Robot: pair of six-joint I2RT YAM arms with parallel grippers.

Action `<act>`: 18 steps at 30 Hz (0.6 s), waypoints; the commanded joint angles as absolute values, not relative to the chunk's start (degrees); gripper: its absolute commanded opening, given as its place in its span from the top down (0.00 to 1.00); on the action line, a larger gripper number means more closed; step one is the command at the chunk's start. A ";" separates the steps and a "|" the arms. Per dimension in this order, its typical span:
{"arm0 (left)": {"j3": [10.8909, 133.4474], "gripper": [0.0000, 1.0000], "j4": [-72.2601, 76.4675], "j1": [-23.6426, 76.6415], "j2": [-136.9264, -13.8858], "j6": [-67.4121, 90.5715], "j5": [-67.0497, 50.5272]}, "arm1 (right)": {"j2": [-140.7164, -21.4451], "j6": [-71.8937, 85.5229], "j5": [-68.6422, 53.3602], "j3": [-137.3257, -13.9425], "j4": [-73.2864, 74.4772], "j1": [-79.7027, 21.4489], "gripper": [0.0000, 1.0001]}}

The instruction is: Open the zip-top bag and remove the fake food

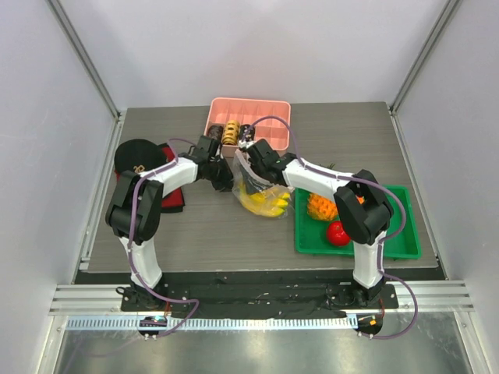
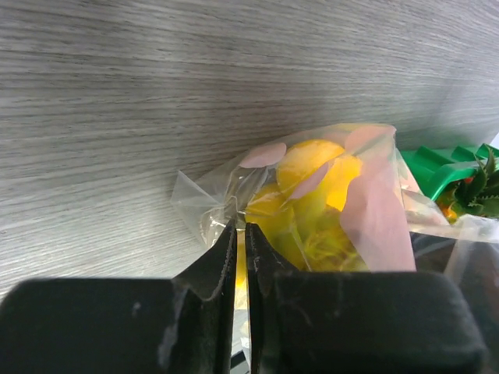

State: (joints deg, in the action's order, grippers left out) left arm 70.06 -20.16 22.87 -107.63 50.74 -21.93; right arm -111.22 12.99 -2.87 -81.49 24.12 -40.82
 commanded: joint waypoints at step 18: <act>69.26 0.92 -23.99 24.00 -104.95 47.11 -22.24 | -116.20 9.75 -0.44 -76.47 19.51 -43.24 0.70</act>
